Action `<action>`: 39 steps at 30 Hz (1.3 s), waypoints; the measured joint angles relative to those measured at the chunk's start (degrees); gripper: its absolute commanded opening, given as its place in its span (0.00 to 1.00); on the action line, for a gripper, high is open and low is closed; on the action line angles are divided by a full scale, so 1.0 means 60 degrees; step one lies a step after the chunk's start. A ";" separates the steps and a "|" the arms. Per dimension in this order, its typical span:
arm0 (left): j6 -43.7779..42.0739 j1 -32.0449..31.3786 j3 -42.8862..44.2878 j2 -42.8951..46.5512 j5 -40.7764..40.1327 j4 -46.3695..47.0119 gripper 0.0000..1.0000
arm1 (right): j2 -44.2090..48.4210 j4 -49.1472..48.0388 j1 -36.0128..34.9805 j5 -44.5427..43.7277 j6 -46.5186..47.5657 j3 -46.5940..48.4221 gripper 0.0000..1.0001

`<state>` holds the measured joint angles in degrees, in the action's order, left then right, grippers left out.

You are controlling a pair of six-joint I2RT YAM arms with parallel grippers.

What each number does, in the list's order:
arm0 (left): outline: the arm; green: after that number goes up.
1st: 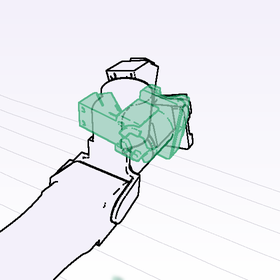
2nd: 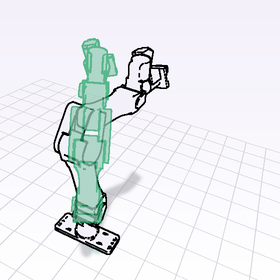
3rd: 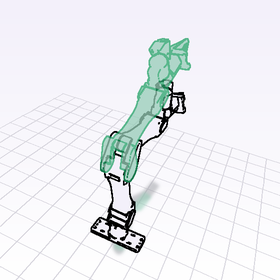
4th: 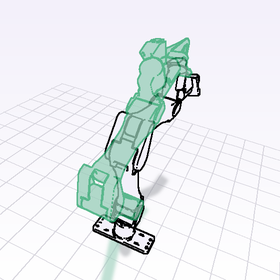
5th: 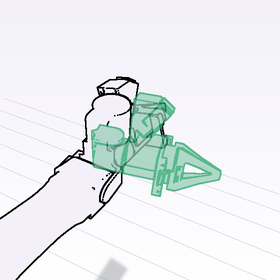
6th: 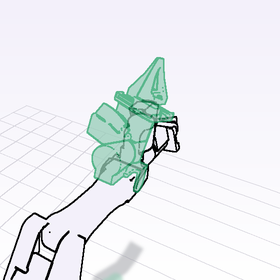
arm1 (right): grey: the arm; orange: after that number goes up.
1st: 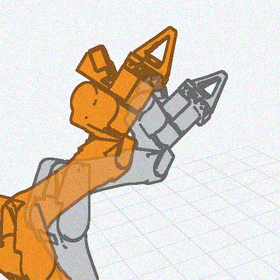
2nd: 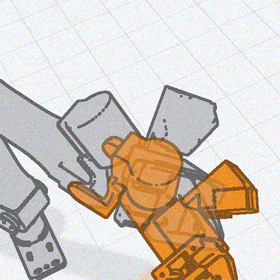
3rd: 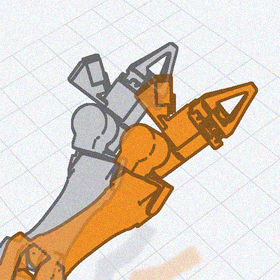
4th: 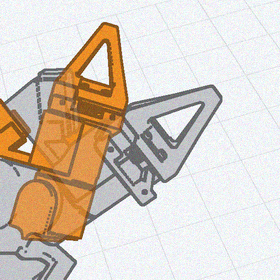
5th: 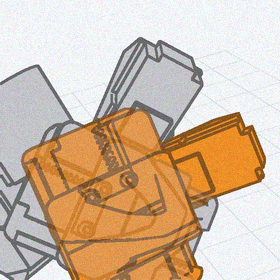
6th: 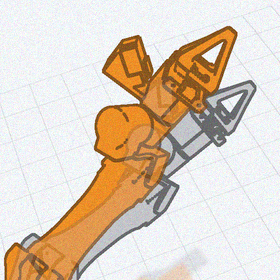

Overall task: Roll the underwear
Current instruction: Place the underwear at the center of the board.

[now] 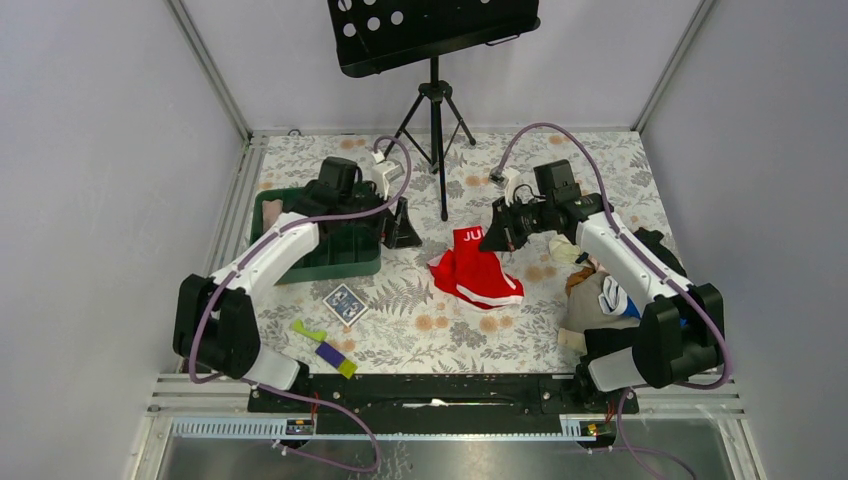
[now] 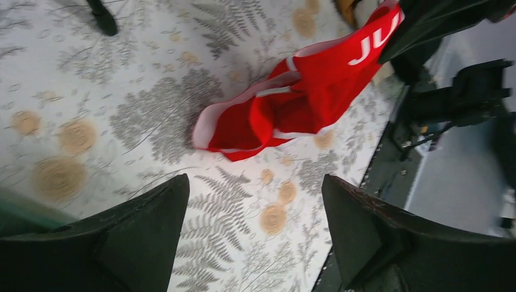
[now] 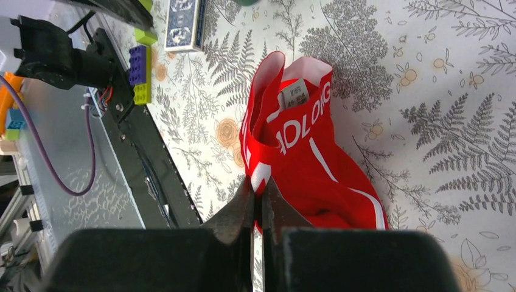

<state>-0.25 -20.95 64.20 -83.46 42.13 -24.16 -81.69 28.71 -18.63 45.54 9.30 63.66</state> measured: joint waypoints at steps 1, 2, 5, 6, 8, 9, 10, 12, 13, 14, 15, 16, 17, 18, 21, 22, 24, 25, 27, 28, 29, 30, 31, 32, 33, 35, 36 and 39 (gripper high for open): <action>0.0321 -0.0007 -0.0087 -0.0073 0.0255 0.0251 0.81 | -0.0040 -0.0084 0.0000 0.0051 -0.0066 0.0000 0.00; 0.0576 -0.0015 -0.0106 -0.0197 0.0459 0.0452 0.79 | -0.0058 -0.0146 0.0000 0.0095 -0.0106 0.0000 0.00; 0.1249 -0.0040 -0.0106 -0.0816 0.1111 0.1260 0.76 | -0.0076 -0.0331 0.0000 0.0149 -0.0226 -0.0004 0.00; 0.1559 -0.0040 -0.0197 -0.1067 0.1424 0.1745 0.76 | -0.0076 -0.0379 0.0000 0.0164 -0.0251 -0.0007 0.00; 0.2178 -0.0051 -0.0568 -0.1443 0.1949 0.2852 0.76 | -0.0076 -0.0412 0.0000 0.0182 -0.0277 -0.0007 0.00; 0.2448 -0.0069 -0.0801 -0.1570 0.2149 0.3344 0.75 | -0.0076 -0.0412 0.0000 0.0182 -0.0277 -0.0018 0.00; 0.2739 -0.0084 -0.1016 -0.1705 0.2357 0.3836 0.75 | -0.0076 -0.0412 0.0000 0.0182 -0.0273 -0.0025 0.00; 0.3351 -0.0164 -0.1249 -0.2022 0.2776 0.4819 0.74 | -0.0076 -0.0412 0.0000 0.0182 -0.0277 -0.0044 0.00; 0.3650 -0.0226 -0.1297 -0.2164 0.2951 0.5289 0.73 | -0.0076 -0.0412 0.0000 0.0182 -0.0277 -0.0051 0.01; 0.4011 -0.0299 -0.1355 -0.2302 0.3111 0.5872 0.72 | -0.0076 -0.0408 0.0000 0.0182 -0.0277 -0.0058 0.01; 0.4368 -0.0379 -0.1392 -0.2415 0.3279 0.6430 0.71 | -0.0076 -0.0408 0.0000 0.0182 -0.0273 -0.0062 0.01; 0.4685 -0.0459 -0.1402 -0.2514 0.3428 0.6954 0.70 | -0.0076 -0.0408 0.0000 0.0182 -0.0277 -0.0069 0.01; 0.4976 -0.0554 -0.1406 -0.2616 0.3544 0.7431 0.69 | -0.0076 -0.0408 0.0000 0.0182 -0.0277 -0.0073 0.01; 0.5198 -0.0630 -0.1402 -0.2688 0.3650 0.7788 0.67 | -0.0076 -0.0408 0.0000 0.0182 -0.0277 -0.0073 0.01; 0.5683 -0.0831 -0.1362 -0.2907 0.3880 0.8524 0.66 | -0.0076 -0.0401 0.0000 0.0182 -0.0273 -0.0073 0.01; 0.5843 -0.0900 -0.1326 -0.3005 0.3923 0.8725 0.65 | -0.0076 -0.0393 0.0000 0.0182 -0.0273 -0.0073 0.01; 0.6087 -0.0980 -0.1253 -0.3180 0.3949 0.9016 0.64 | -0.0076 -0.0382 0.0000 0.0182 -0.0273 -0.0073 0.01; 0.6200 -0.0994 -0.1206 -0.3264 0.3949 0.9122 0.64 | -0.0076 -0.0375 0.0000 0.0178 -0.0273 -0.0073 0.01; 0.6368 -0.0991 -0.1122 -0.3410 0.3938 0.9253 0.61 | -0.0073 -0.0372 0.0000 0.0178 -0.0273 -0.0073 0.01; 0.6441 -0.0991 -0.1078 -0.3461 0.3934 0.9282 0.59 | -0.0073 -0.0375 0.0000 0.0178 -0.0270 -0.0076 0.01; 0.6535 -0.0991 -0.1038 -0.3508 0.3934 0.9326 0.57 | -0.0066 -0.0375 0.0000 0.0175 -0.0270 -0.0091 0.01; 0.6630 -0.0994 -0.1002 -0.3552 0.3931 0.9388 0.55 | -0.0062 -0.0372 0.0000 0.0175 -0.0273 -0.0102 0.01; 0.6732 -0.0994 -0.0965 -0.3588 0.3934 0.9490 0.53 | -0.0062 -0.0372 0.0000 0.0175 -0.0270 -0.0113 0.02; 0.6856 -0.0994 -0.0929 -0.3625 0.3934 0.9599 0.51 | -0.0055 -0.0375 0.0000 0.0171 -0.0270 -0.0135 0.02; 0.6987 -0.0998 -0.0896 -0.3661 0.3949 0.9704 0.49 | -0.0044 -0.0375 0.0000 0.0164 -0.0270 -0.0153 0.02; 0.7275 -0.1035 -0.0849 -0.3716 0.3967 0.9996 0.45 | -0.0033 -0.0372 0.0000 0.0142 -0.0270 -0.0186 0.02; 0.7369 -0.1064 -0.0834 -0.3730 0.3982 1.0109 0.43 | -0.0029 -0.0372 0.0000 0.0127 -0.0270 -0.0197 0.02; 0.7566 -0.1202 -0.0831 -0.3734 0.4051 1.0298 0.39 | -0.0029 -0.0372 0.0000 0.0098 -0.0270 -0.0211 0.03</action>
<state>45.15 -28.16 59.22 -105.86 66.43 37.63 -81.87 26.48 -18.63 46.13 7.68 62.39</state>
